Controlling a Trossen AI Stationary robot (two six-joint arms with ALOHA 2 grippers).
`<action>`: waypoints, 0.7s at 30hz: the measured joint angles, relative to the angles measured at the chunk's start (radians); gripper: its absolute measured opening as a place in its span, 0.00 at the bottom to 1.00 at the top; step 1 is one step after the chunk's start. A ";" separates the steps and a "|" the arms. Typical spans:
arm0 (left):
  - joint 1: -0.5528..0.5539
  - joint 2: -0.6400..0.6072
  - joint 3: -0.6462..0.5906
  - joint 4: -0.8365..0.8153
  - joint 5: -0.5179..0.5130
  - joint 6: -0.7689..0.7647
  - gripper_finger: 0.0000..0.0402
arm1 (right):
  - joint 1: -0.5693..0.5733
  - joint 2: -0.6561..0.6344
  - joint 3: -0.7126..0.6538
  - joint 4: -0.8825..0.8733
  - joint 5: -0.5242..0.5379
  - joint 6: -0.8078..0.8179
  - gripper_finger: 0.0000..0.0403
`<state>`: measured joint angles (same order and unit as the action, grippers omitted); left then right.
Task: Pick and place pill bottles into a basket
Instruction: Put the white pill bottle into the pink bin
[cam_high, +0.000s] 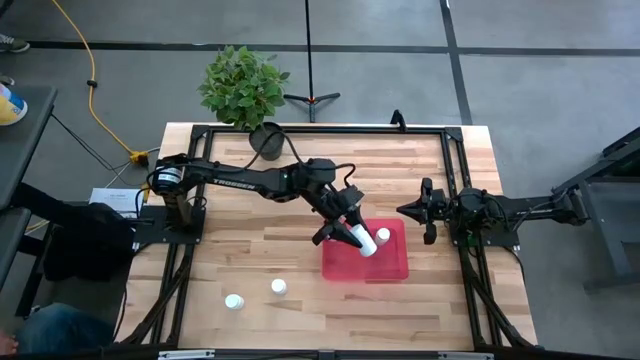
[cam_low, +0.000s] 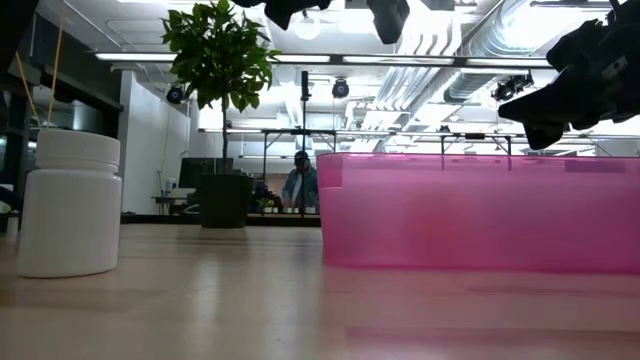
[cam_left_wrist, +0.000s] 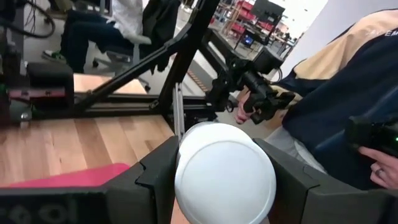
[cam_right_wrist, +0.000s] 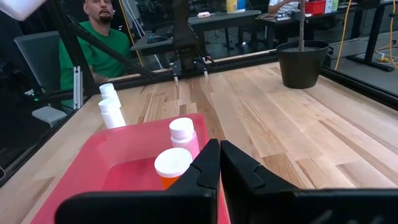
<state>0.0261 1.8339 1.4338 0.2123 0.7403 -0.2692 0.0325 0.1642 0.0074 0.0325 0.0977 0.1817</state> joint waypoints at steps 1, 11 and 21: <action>0.000 0.000 0.000 -0.011 -0.001 0.001 0.54 | 0.000 0.000 0.000 0.000 0.000 0.000 0.01; 0.000 0.000 0.000 -0.172 -0.046 0.003 0.54 | 0.000 0.000 0.000 0.000 0.000 -0.003 0.01; 0.000 0.000 0.000 -0.323 -0.103 0.003 0.54 | 0.000 0.000 0.000 0.000 0.004 -0.007 0.00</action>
<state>0.0261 1.8339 1.4335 -0.1106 0.6375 -0.2659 0.0323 0.1642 0.0078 0.0326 0.1013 0.1749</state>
